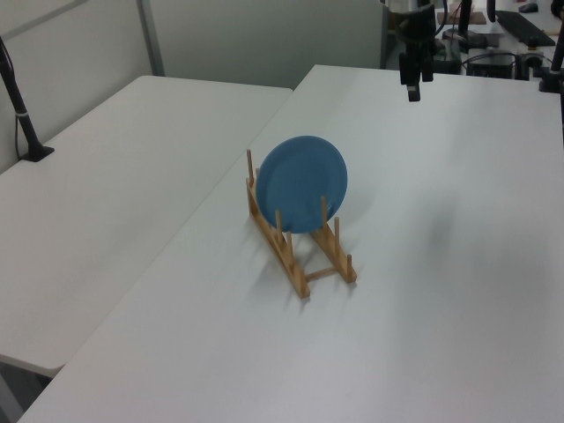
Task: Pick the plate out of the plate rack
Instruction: 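Move the open gripper toward the rim of the blue plate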
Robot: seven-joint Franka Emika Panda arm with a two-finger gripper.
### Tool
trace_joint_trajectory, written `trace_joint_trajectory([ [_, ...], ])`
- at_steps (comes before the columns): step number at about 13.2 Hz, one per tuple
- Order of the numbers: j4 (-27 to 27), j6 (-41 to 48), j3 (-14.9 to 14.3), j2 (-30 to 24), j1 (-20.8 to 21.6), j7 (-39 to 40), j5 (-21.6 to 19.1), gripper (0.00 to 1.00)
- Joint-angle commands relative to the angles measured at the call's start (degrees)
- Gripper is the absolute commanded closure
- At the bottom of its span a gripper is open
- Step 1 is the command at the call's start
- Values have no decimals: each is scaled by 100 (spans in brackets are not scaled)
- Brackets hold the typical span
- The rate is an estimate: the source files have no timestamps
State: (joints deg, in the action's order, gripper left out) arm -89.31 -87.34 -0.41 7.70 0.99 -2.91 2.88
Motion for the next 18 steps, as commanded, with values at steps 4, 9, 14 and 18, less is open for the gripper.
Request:
trace_joint_trajectory([
  [4, 493, -869, 32, -102, 364, 625, 755, 4],
  [9, 485, -2066, 32, 4, 1156, 555, 1495, 15],
  [14, 503, -2313, 59, 477, 1824, 433, 2163, 26],
  [18, 503, -2594, 120, 1022, 2211, -479, 3111, 32],
])
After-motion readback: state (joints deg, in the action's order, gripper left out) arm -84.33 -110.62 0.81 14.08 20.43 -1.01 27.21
